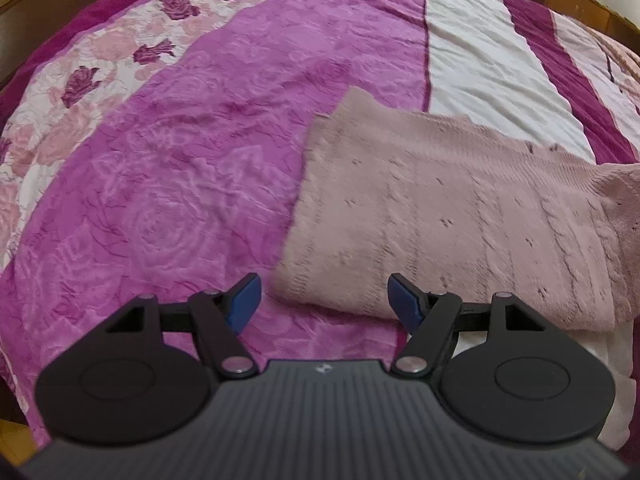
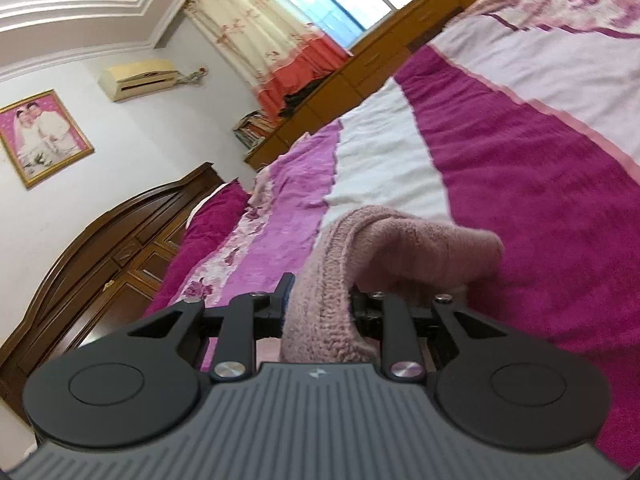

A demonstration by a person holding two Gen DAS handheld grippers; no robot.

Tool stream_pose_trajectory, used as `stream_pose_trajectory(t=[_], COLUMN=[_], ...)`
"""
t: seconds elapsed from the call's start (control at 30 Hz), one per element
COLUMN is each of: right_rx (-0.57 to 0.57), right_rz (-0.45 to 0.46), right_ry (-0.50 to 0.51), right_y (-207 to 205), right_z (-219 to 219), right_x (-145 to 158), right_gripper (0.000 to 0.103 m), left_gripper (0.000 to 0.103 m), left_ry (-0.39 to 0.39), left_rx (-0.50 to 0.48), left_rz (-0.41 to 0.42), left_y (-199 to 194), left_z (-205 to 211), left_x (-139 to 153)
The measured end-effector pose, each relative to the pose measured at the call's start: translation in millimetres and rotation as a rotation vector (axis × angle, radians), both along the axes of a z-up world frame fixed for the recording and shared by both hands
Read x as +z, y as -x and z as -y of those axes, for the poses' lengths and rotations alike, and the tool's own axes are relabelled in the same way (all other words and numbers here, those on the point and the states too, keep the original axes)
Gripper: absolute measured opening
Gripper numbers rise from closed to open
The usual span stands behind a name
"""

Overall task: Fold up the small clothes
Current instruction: 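Grasp the folded cardigan edge with the right gripper and lift it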

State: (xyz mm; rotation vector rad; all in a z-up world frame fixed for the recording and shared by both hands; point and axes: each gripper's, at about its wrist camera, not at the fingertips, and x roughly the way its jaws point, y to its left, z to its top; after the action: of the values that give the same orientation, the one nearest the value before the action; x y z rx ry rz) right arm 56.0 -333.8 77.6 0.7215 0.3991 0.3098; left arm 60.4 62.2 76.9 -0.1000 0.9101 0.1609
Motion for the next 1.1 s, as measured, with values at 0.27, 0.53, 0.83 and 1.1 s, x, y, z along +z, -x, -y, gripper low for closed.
stream_pose_trajectory(t=[0.27, 0.53, 0.83, 1.1], right_rx=[0.067, 0.181, 0.272, 0.384], right_rz=[0.058, 0.078, 0.025, -0.062], right_ry=[-0.004, -0.022, 0.084, 0.264], right_y=[-12, -29, -49, -53], right_z=[-58, -127, -224, -309], right_x=[36, 55, 38, -7], right_gripper=[0.024, 0.022, 0.022, 0.023], left_gripper=[0.071, 0.071, 0.071, 0.071], left_ry=[0.001, 0.083, 0.074, 0.080], left_rx=[0.043, 0.105, 0.140, 0.165], left_rz=[0.021, 0.043, 0.036, 0.033], left_y=[3, 10, 15, 15], left_z=[-31, -71, -101, -119], left_x=[8, 12, 2, -5])
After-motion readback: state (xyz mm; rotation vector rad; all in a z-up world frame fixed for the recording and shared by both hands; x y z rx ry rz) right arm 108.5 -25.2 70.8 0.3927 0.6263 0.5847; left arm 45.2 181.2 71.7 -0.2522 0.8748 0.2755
